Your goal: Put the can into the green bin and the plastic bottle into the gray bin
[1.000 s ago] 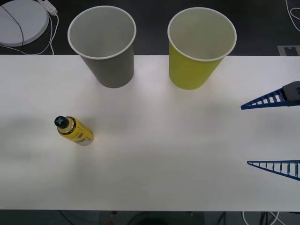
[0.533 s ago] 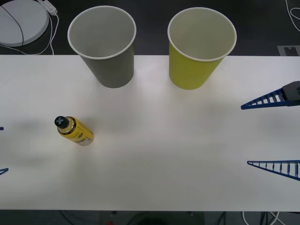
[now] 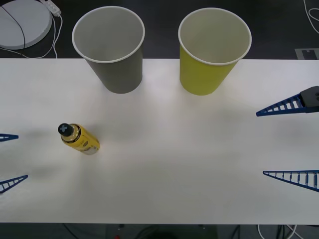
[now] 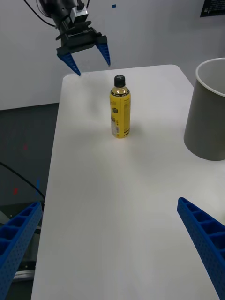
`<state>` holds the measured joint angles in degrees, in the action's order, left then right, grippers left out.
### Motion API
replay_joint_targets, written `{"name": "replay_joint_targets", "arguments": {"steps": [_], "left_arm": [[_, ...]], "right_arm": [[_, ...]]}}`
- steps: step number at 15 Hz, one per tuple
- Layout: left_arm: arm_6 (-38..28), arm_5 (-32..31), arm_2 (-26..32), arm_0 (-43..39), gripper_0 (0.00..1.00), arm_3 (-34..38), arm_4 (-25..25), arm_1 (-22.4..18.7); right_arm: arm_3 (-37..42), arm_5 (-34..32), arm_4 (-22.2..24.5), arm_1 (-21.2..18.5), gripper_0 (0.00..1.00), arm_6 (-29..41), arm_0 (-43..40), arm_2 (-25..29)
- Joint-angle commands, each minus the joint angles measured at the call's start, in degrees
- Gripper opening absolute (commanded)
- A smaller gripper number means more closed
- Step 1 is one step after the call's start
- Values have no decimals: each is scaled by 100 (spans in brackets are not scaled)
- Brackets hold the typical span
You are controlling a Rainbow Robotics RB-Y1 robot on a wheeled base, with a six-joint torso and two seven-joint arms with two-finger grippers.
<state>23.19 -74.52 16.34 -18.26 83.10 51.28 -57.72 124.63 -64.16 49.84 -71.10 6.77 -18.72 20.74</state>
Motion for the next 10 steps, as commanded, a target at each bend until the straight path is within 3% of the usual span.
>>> {"name": "replay_joint_targets", "arguments": {"steps": [1, 10], "left_arm": [[107, 70, -52, 112, 100, -92, 93, 270], [168, 360, -60, 446, 100, -118, 717, 1210]], "right_arm": [[0, 0, 0, 0, 100, 0, 0, 0], [0, 0, 0, 0, 100, 0, 0, 0]]}}
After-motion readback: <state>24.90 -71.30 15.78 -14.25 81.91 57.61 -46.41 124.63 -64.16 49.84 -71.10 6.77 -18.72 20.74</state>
